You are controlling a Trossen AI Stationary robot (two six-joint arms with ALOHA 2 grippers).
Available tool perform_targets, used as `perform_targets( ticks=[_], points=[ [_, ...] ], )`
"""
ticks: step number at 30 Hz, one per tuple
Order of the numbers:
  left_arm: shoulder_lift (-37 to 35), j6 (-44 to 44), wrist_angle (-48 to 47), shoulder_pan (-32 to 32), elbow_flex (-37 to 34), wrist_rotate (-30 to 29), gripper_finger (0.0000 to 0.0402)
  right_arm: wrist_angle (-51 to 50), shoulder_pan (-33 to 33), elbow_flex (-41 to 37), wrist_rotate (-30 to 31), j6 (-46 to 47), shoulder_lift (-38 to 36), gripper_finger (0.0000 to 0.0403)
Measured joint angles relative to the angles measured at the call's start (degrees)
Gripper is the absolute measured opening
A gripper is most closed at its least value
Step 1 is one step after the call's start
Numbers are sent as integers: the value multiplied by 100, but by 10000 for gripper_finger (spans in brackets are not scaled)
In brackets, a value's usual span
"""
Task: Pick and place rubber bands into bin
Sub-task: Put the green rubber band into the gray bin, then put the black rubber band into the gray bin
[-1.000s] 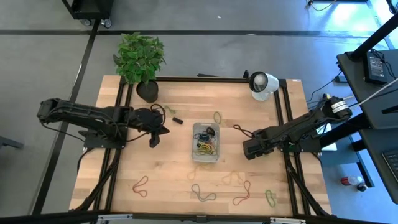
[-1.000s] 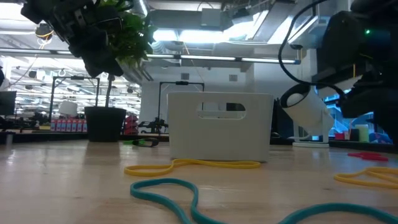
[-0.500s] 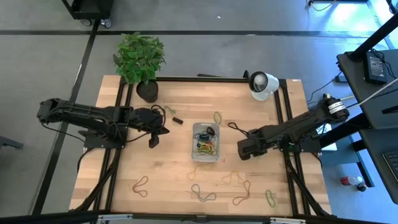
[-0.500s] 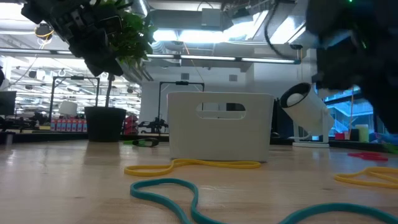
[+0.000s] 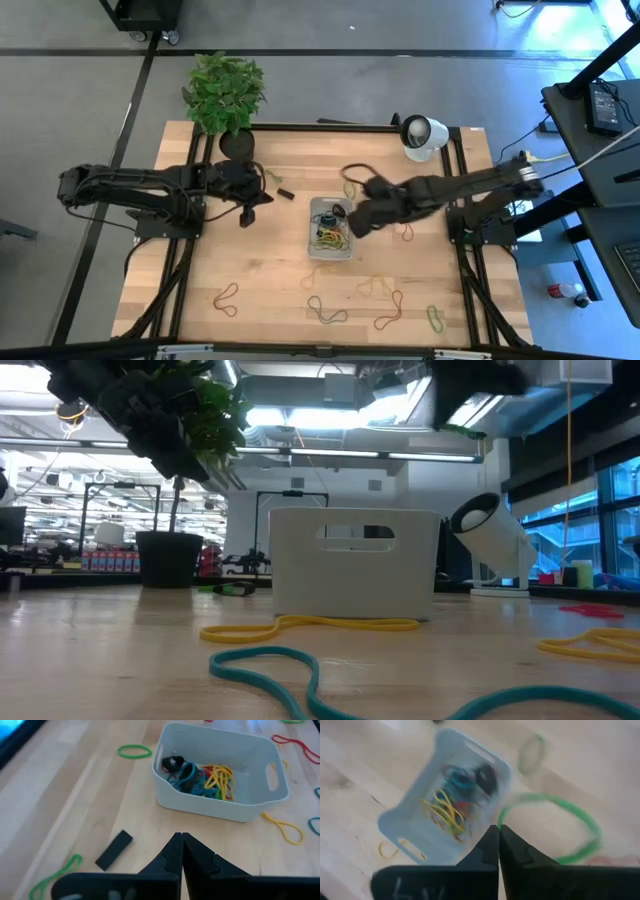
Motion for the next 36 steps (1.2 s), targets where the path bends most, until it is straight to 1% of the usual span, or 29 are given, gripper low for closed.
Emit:
perform_targets(
  ticks=[5,8,12,17,22,29,33,36],
  points=[
    [-4,144,66,123,2,4,2,343,-407,942,-78,-1232,1146,0],
    [-4,161,61,132,2,20,2,637,-592,1258,-276,-1765,1754,0],
    [-4,284,57,132,2,235,1,938,-767,1319,-657,-2044,2429,0],
    [-4,289,22,121,2,247,3,902,-862,1306,-694,-1901,2969,7],
    [-4,289,17,121,2,245,1,935,-894,1306,-866,-1748,3173,47],
    [-4,289,16,121,2,185,1,877,-894,1342,-895,-1586,3015,128],
    [-4,290,17,121,2,96,3,740,-894,1564,-894,-1598,2920,165],
    [-4,291,21,121,2,93,8,574,-894,1837,-895,-1650,2888,185]
  ],
)
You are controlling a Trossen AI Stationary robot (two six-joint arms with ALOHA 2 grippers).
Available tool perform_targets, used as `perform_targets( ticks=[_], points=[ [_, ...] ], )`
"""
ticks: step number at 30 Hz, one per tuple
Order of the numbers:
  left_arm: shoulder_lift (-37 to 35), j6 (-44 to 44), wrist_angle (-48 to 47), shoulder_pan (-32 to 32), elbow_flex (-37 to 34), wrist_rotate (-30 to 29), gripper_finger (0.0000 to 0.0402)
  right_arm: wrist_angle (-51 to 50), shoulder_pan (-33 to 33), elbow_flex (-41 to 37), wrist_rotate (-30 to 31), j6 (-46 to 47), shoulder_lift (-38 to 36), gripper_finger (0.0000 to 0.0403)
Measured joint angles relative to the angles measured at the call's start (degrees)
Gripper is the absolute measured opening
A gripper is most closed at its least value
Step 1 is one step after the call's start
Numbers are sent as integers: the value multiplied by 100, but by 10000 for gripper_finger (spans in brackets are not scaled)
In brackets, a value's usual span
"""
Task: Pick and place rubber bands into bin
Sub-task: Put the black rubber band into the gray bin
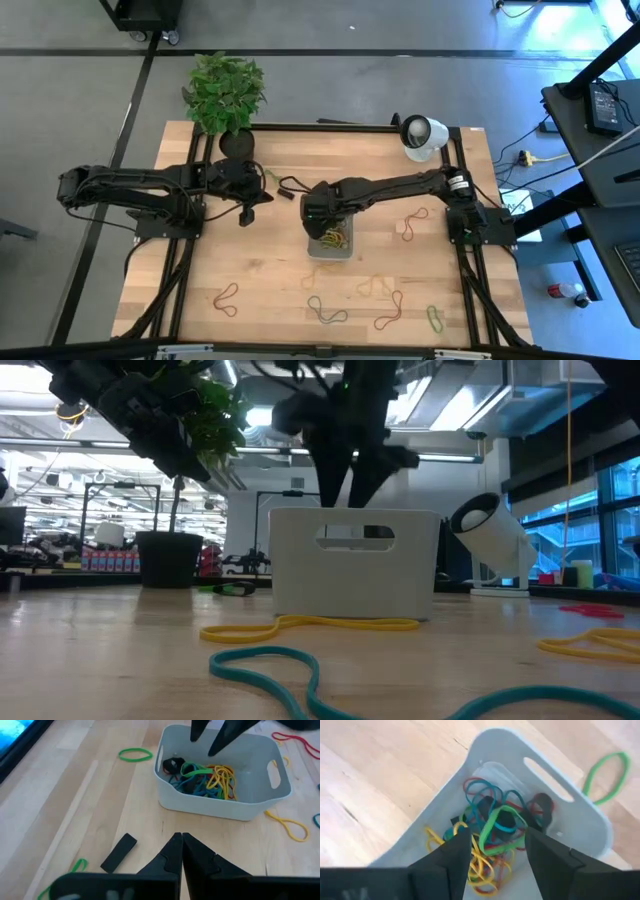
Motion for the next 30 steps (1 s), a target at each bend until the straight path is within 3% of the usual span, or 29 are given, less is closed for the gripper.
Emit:
perform_targets(
  ticks=[5,13,21,30],
  points=[
    [7,-6,17,0,0,-195,19,-685,62,433,64,-99,-46,190],
    [392,1,1,-1,1,-313,85,-1814,629,424,1072,572,-911,153],
    [1434,205,-34,0,272,-336,179,-1562,988,-1346,1155,2007,-2120,112],
    [3222,1500,-698,23,1470,-606,240,491,1357,-3643,940,3120,-3194,84]
  ],
)
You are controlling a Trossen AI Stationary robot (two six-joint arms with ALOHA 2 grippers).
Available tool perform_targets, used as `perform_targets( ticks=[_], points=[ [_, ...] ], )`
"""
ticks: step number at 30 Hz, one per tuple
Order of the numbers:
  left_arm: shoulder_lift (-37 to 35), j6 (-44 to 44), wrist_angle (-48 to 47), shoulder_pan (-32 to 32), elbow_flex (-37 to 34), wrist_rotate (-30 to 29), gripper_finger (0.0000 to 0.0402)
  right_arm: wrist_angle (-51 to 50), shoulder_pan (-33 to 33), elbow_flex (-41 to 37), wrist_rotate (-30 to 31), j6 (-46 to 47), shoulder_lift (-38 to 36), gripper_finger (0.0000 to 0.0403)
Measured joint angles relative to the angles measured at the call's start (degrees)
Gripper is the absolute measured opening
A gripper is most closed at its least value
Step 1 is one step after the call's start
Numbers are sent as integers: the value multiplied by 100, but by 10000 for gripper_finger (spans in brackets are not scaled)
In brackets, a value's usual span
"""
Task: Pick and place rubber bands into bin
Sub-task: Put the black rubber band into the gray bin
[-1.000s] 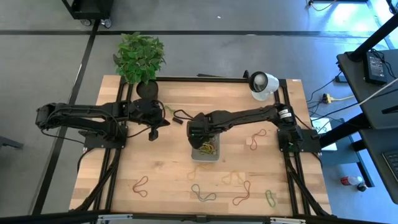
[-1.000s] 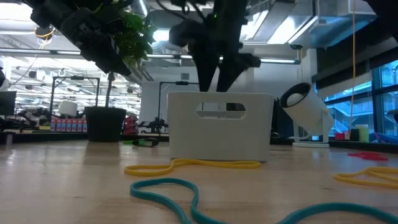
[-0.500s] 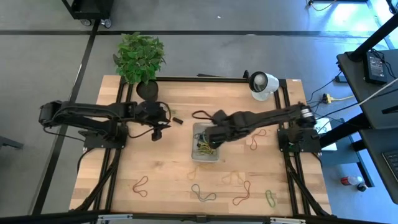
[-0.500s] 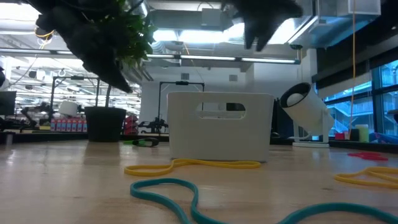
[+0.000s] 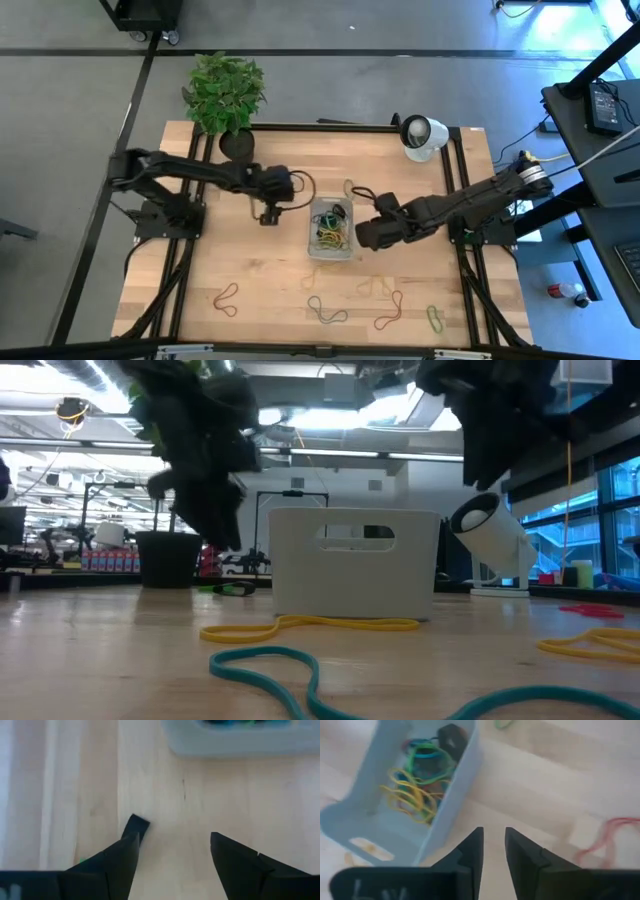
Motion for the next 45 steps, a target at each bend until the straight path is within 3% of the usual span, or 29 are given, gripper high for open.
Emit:
perform_targets(
  ticks=[6,14,17,22,26,29,39,45],
  points=[
    [1130,818,-449,236,744,-34,240,1222,39,-712,-38,118,-196,69],
    [2092,1265,-949,677,1470,4,237,1316,42,-806,-45,-166,-193,59],
    [2276,1181,-1042,764,1572,48,218,1207,46,-806,-112,-589,-191,58],
    [2331,877,-1090,715,1586,52,146,1088,83,-802,-205,-1581,-258,39],
    [2306,408,-1109,532,1626,-146,63,649,83,-806,-180,-2062,-272,7],
    [2321,-152,-1350,329,1776,-109,12,553,83,-843,-294,-2595,-280,8],
    [2319,-1801,-2809,-745,2983,-696,4,2212,309,-2567,-603,-3094,-1416,6],
    [2308,-2427,-2836,-1268,3879,-727,4,3030,495,-3554,-602,-3054,-2318,3]
  ],
)
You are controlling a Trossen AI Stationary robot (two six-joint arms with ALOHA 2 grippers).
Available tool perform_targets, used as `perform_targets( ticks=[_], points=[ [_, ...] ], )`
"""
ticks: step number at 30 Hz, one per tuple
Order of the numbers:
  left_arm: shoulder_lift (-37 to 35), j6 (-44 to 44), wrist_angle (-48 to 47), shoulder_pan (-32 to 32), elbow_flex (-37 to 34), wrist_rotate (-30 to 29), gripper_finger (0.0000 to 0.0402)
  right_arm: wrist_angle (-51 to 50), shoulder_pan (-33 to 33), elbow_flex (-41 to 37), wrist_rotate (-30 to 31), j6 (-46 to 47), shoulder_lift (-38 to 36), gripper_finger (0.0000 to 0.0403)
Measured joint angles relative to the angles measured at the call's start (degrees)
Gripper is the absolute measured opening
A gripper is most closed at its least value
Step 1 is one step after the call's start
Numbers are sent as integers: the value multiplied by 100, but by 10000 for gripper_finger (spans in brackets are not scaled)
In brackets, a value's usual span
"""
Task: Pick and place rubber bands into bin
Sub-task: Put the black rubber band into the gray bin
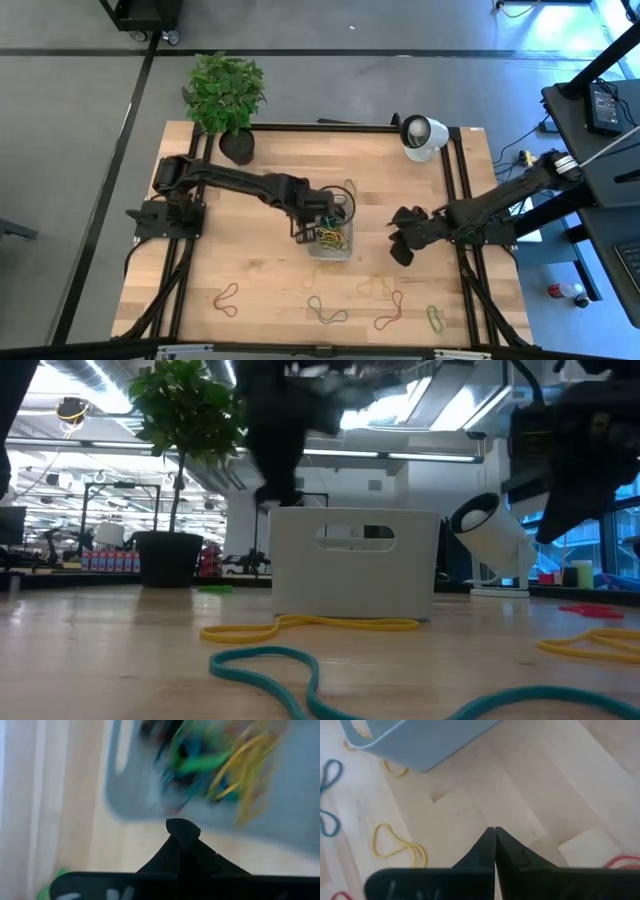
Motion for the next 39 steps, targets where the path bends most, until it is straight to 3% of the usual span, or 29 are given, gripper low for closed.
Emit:
perform_targets(
  ticks=[7,13,23,39],
  points=[
    [31,-393,1059,-298,202,160,4,613,0,-470,1,142,-405,11],
    [120,-880,1355,-492,93,202,4,818,1,-471,-43,-9,-398,11],
    [691,-903,2014,-879,90,461,9,946,-1,-470,-86,-63,-389,12],
    [846,-1344,2041,-931,95,428,142,1010,1,-471,-87,-47,-383,12]
  ],
)
